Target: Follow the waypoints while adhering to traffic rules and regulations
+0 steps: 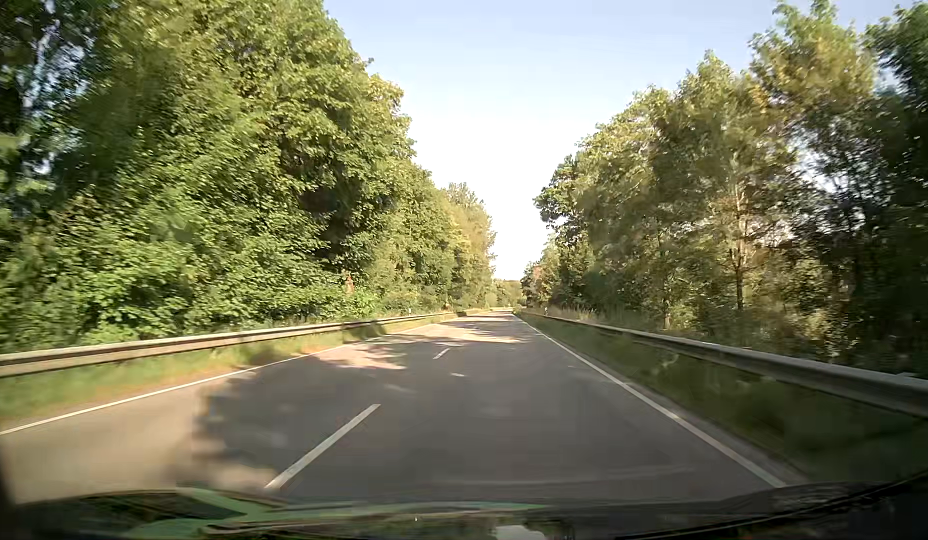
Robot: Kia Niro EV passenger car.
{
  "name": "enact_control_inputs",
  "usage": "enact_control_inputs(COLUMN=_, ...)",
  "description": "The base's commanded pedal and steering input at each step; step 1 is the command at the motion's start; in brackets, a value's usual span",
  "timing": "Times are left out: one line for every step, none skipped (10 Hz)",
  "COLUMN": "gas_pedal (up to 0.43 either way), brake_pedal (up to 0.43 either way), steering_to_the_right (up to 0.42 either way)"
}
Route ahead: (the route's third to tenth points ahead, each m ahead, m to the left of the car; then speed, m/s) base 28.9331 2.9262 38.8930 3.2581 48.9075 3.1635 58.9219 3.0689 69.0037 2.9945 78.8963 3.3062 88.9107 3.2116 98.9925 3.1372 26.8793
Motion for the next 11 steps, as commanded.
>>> enact_control_inputs(gas_pedal=0.248, brake_pedal=0.000, steering_to_the_right=-0.002)
enact_control_inputs(gas_pedal=0.248, brake_pedal=0.000, steering_to_the_right=-0.002)
enact_control_inputs(gas_pedal=0.268, brake_pedal=0.000, steering_to_the_right=-0.002)
enact_control_inputs(gas_pedal=0.299, brake_pedal=0.000, steering_to_the_right=0.000)
enact_control_inputs(gas_pedal=0.311, brake_pedal=0.000, steering_to_the_right=0.000)
enact_control_inputs(gas_pedal=0.311, brake_pedal=0.000, steering_to_the_right=0.000)
enact_control_inputs(gas_pedal=0.319, brake_pedal=0.000, steering_to_the_right=0.000)
enact_control_inputs(gas_pedal=0.331, brake_pedal=0.000, steering_to_the_right=0.000)
enact_control_inputs(gas_pedal=0.331, brake_pedal=0.000, steering_to_the_right=0.000)
enact_control_inputs(gas_pedal=0.331, brake_pedal=0.000, steering_to_the_right=0.000)
enact_control_inputs(gas_pedal=0.331, brake_pedal=0.000, steering_to_the_right=0.000)
